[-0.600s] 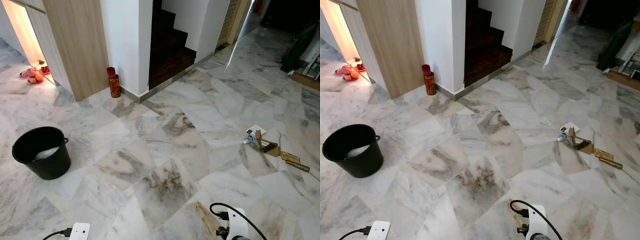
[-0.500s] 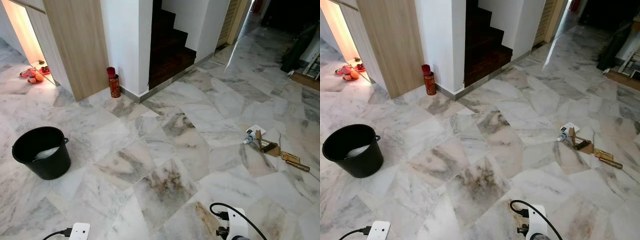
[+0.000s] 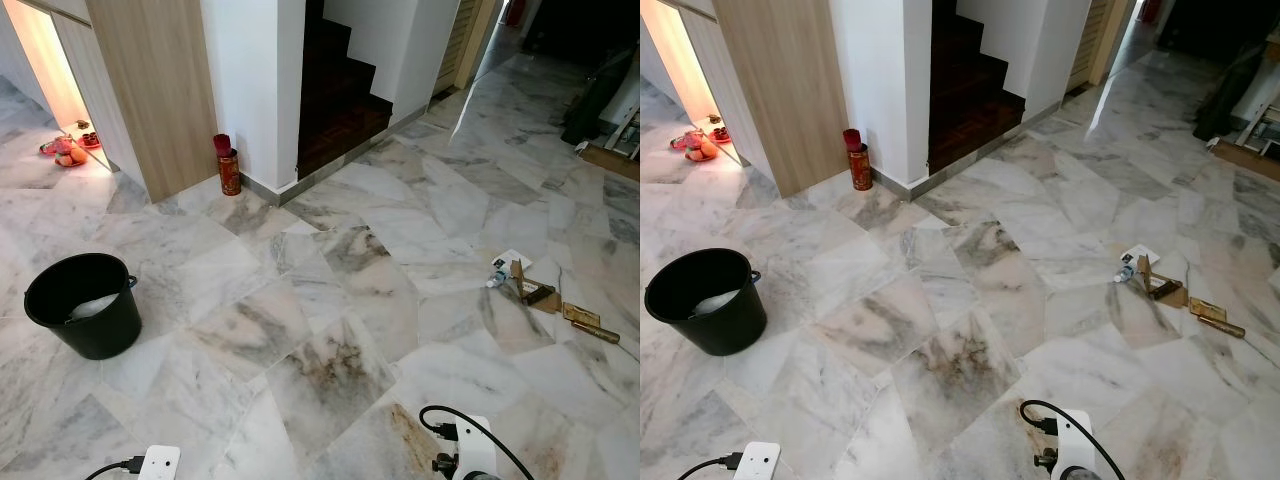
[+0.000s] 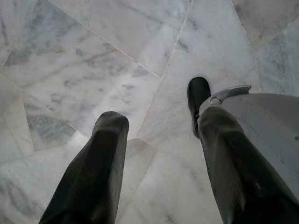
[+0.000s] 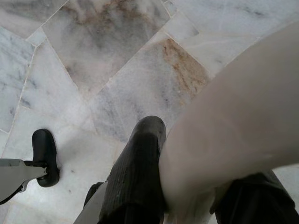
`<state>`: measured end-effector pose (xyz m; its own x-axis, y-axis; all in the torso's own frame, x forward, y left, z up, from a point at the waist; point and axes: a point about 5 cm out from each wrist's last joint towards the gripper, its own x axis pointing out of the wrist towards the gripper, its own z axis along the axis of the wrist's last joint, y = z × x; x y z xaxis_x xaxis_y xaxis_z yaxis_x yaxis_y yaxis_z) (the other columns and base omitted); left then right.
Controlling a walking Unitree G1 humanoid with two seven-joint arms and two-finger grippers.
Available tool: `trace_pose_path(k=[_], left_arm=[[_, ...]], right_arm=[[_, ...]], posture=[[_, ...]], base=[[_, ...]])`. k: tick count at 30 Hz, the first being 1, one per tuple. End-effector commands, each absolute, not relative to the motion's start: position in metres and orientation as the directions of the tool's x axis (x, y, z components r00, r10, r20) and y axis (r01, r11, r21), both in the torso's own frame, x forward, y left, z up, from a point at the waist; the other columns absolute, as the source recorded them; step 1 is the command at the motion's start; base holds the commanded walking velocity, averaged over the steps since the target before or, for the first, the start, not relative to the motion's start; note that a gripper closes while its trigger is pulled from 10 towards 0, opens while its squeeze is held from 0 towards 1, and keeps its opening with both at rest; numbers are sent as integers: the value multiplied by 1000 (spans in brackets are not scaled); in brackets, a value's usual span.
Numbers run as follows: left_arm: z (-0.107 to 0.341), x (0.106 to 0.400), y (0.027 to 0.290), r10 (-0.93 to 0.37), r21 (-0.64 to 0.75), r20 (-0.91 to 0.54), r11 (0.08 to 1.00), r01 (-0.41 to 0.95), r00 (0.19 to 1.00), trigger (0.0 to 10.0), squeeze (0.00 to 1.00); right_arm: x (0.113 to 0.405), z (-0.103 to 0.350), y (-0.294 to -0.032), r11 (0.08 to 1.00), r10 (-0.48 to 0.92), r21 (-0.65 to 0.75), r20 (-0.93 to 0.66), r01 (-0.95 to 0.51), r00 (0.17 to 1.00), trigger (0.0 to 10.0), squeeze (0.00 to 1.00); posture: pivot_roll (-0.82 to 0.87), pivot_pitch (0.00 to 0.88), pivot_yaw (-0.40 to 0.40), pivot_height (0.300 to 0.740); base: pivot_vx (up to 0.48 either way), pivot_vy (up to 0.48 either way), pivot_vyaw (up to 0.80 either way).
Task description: Sweep floor
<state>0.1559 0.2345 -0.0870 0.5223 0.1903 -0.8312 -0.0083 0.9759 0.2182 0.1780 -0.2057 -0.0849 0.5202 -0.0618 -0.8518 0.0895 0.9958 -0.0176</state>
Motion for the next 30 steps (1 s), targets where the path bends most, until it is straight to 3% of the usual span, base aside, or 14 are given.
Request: trace_pose_path(k=[1,30], left_arm=[[-85,148,248,127,106,-822,992,-70,555,10000,0],[-84,150,249,128,97,-822,992,-86,555,10000,0]], right_arm=[[177,-86,-184,934,-29,200,-785,298,619,10000,0],[170,-89,-192,934,-45,179,-800,310,598,10000,0]], posture=[[6,0,-50,740],[5,0,-63,740]], base=[[0,0,0],[0,0,0]])
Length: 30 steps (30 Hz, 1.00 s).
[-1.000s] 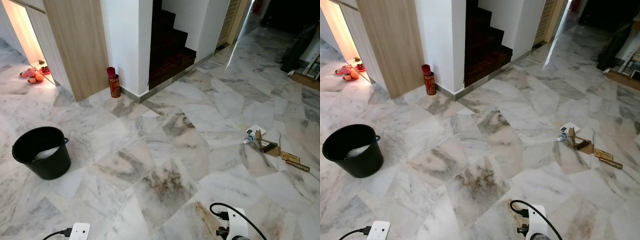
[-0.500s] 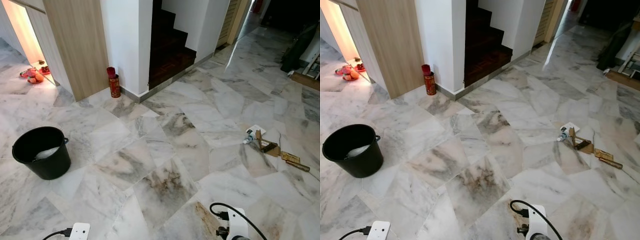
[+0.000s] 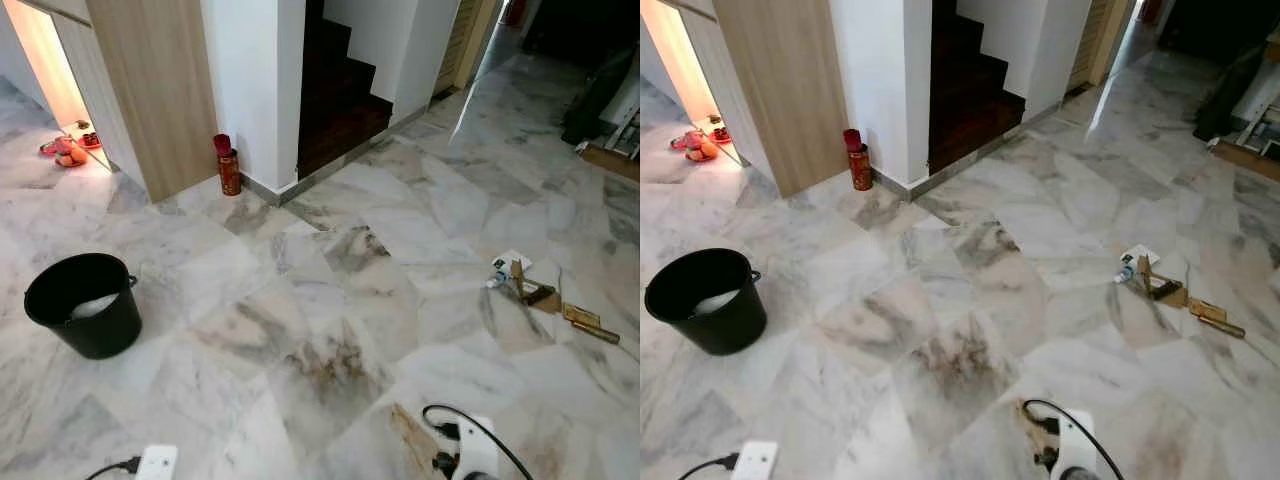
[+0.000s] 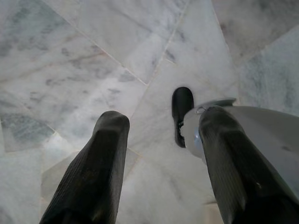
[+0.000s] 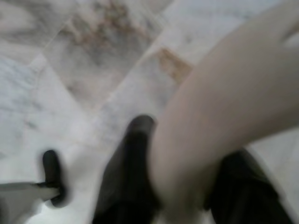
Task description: Sweep floor
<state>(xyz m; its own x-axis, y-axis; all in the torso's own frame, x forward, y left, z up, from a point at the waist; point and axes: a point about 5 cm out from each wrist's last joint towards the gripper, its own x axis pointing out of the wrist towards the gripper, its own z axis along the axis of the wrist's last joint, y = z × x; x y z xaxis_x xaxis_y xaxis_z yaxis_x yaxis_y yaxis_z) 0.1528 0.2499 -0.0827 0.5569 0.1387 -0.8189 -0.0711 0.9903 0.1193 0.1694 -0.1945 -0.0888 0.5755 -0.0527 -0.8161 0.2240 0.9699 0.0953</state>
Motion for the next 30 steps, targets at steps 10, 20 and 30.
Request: trace_pose_path(k=[10,20,30], left_arm=[[-86,159,226,95,71,-811,995,-64,577,10000,0],[-83,156,243,122,87,-810,992,-88,573,10000,0],[-82,154,249,142,96,-801,989,-110,581,10000,0]], right_arm=[[170,-89,-192,932,-51,178,-798,315,601,10000,0],[182,-78,-219,973,-176,-37,-758,228,628,10000,0],[206,-51,-261,936,-348,-271,-628,224,696,10000,0]], posture=[[8,0,-59,740],[5,0,-60,740],[4,0,-62,740]], base=[[0,0,0],[0,0,0],[0,0,0]])
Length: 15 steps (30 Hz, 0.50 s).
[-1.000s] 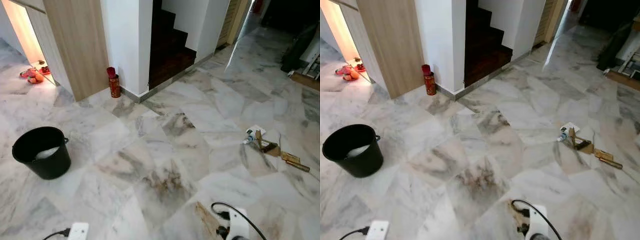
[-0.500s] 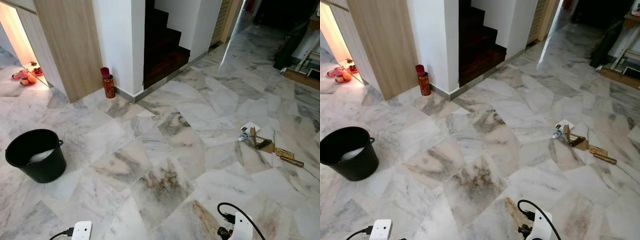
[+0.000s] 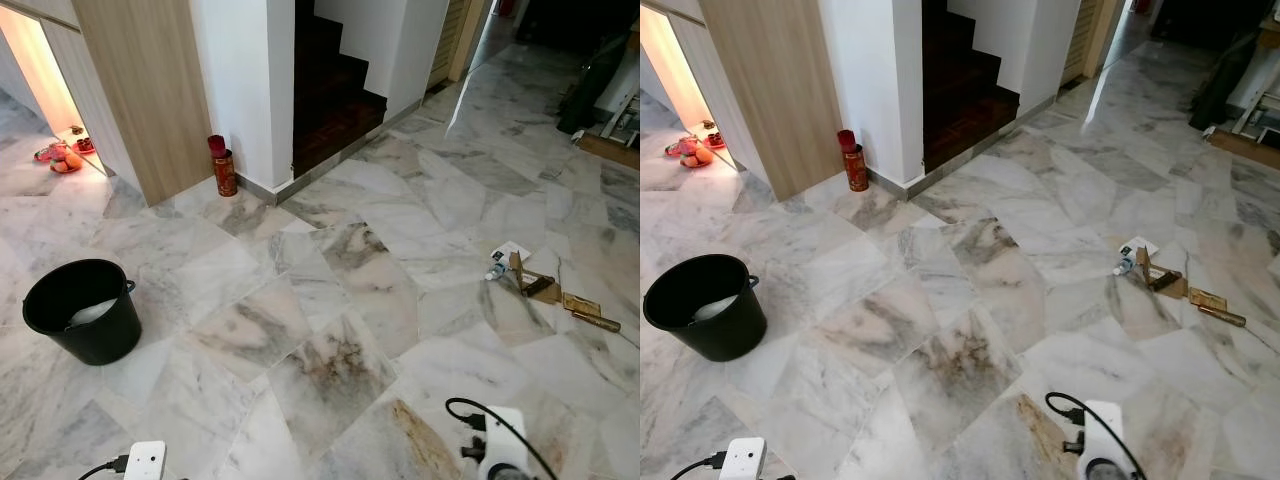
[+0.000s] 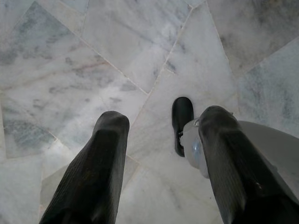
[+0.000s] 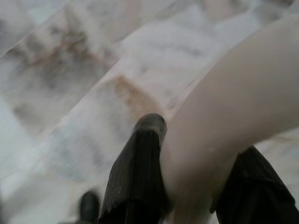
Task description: Sweep floor
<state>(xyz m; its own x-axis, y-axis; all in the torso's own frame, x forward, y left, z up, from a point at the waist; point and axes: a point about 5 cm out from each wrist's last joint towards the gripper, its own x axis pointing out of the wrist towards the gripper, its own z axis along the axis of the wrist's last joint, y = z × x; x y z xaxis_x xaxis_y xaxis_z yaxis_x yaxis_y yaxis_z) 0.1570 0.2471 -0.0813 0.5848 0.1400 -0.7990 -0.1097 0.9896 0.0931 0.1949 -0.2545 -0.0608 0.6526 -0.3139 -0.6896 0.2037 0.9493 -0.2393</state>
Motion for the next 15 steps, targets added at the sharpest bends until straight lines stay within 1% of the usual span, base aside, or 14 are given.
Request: trace_pose_path(k=[1,3,4,6,7,8,10,12,14,15], left_arm=[[-81,154,250,147,99,-798,989,-114,584,10000,0],[-75,164,253,153,94,-762,988,-126,629,10000,0],[-75,164,253,153,94,-762,988,-126,629,10000,0],[-64,187,250,156,88,-705,987,-133,692,10000,0],[-64,187,250,156,88,-705,987,-133,692,10000,0],[-53,206,250,157,79,-650,987,-139,743,10000,0],[-51,210,250,155,77,-637,987,-138,755,10000,0],[-35,232,249,140,65,-566,990,-125,813,10000,0],[-20,251,247,118,52,-493,993,-106,862,10000,0],[-16,254,247,113,51,-478,994,-101,871,10000,0]], right_arm=[[210,-47,-263,934,-354,-276,-607,228,711,10000,0],[227,-32,-267,925,-378,-240,-524,293,763,10000,0],[227,-32,-267,925,-378,-240,-524,293,763,10000,0],[247,-14,-267,922,-387,-193,-430,336,816,10000,0],[247,-14,-267,922,-387,-193,-430,336,816,10000,0],[260,-1,-267,918,-396,-165,-364,360,843,10000,0],[262,1,-267,917,-398,-162,-354,364,846,10000,0],[275,16,-267,916,-400,-166,-282,366,872,10000,0],[287,31,-270,911,-400,-200,-206,361,893,10000,0],[290,35,-271,906,-404,-213,-187,365,895,10000,0]], posture=[[3,0,-61,740],[-1,0,-59,740],[-1,0,-59,740],[5,0,-59,740],[5,0,-59,740],[5,0,-59,740],[5,0,-59,740],[8,0,-57,740],[8,0,-57,740],[8,0,-57,740]], base=[[0,0,0],[0,0,0],[0,0,0],[0,0,0],[0,0,0],[0,0,0],[0,0,0],[0,0,0],[0,0,0],[0,0,0]])
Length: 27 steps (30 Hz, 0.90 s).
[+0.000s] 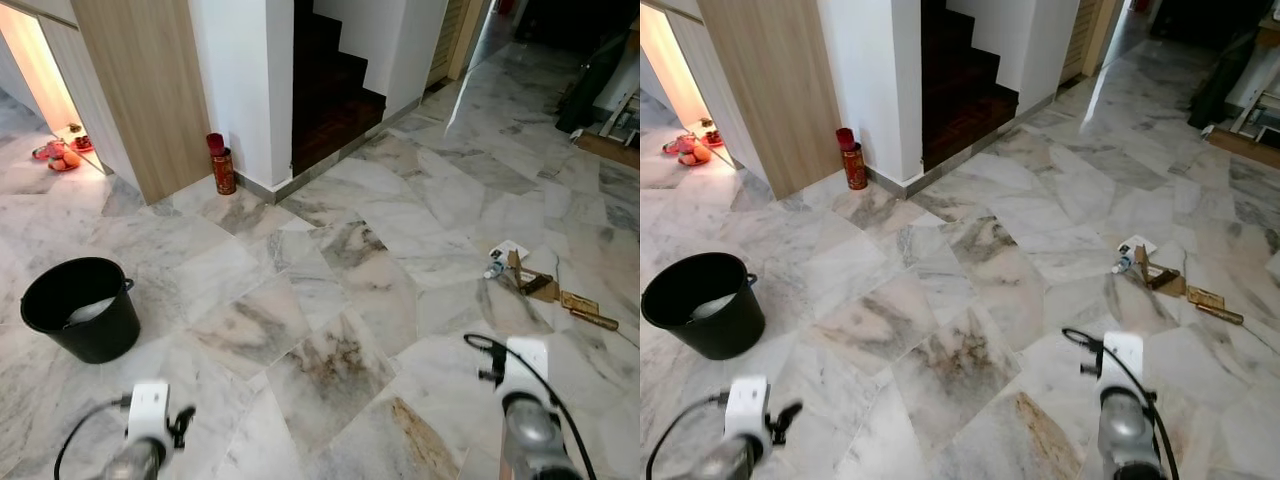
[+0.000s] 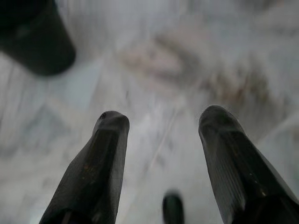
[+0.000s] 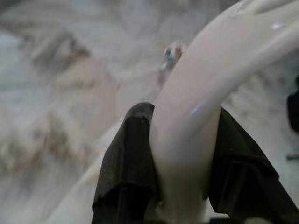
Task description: Sweep floor
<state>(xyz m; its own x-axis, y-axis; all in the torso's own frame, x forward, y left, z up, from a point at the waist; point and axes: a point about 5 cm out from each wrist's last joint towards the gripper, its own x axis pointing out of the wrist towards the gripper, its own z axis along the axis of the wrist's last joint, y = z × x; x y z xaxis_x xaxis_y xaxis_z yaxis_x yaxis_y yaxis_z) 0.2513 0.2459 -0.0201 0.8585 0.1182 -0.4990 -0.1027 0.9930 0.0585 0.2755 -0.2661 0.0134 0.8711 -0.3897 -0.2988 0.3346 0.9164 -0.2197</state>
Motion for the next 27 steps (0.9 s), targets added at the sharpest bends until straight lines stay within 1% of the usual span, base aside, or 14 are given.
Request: trace_pose_path(k=[1,3,4,5,7,9,13,17,20,24,27], left_arm=[[-16,254,247,113,51,-478,994,-101,871,10000,0],[-4,267,244,99,44,-413,995,-89,905,10000,0],[-4,267,244,99,44,-413,995,-89,905,10000,0],[5,275,239,93,37,-361,996,-86,928,10000,0],[14,282,232,87,29,-310,996,-82,947,10000,0],[18,284,228,81,28,-288,997,-76,954,10000,0],[28,288,219,61,16,-233,998,-59,971,10000,0],[47,296,205,7,-15,-142,1000,-9,990,10000,0],[57,299,195,-17,-22,-108,1000,15,994,10000,0],[59,298,187,-39,-33,-107,999,36,993,10000,0],[57,296,182,-63,-29,-116,998,60,991,10000,0]], right_arm=[[290,35,-271,906,-404,-213,-187,365,895,10000,0],[297,51,-279,885,-411,-285,-108,368,905,10000,0],[297,51,-279,885,-411,-285,-108,368,905,10000,0],[299,58,-283,881,-417,-278,-77,383,905,10000,0],[301,64,-286,882,-421,-255,-51,395,906,10000,0],[302,64,-286,886,-420,-237,-50,398,906,10000,0],[299,55,-277,902,-417,-159,-89,401,904,10000,0],[293,39,-264,899,-431,10,-153,438,889,10000,0],[293,36,-256,892,-419,114,-154,437,895,10000,0],[296,39,-250,903,-397,122,-129,412,908,10000,0],[298,40,-249,892,-400,172,-131,418,907,10000,0]], posture=[[8,0,-57,740],[8,0,-57,740],[8,0,-57,740],[6,0,-58,740],[6,0,-58,740],[-2,0,-57,740],[-2,0,-57,740],[11,0,-57,740],[21,0,-61,740],[18,0,-59,740],[18,0,-60,740]], base=[[0,0,0],[0,0,0],[0,0,0],[0,0,0],[0,0,0],[0,0,0],[0,0,0],[0,0,0],[0,0,0],[0,0,0],[0,0,0]])
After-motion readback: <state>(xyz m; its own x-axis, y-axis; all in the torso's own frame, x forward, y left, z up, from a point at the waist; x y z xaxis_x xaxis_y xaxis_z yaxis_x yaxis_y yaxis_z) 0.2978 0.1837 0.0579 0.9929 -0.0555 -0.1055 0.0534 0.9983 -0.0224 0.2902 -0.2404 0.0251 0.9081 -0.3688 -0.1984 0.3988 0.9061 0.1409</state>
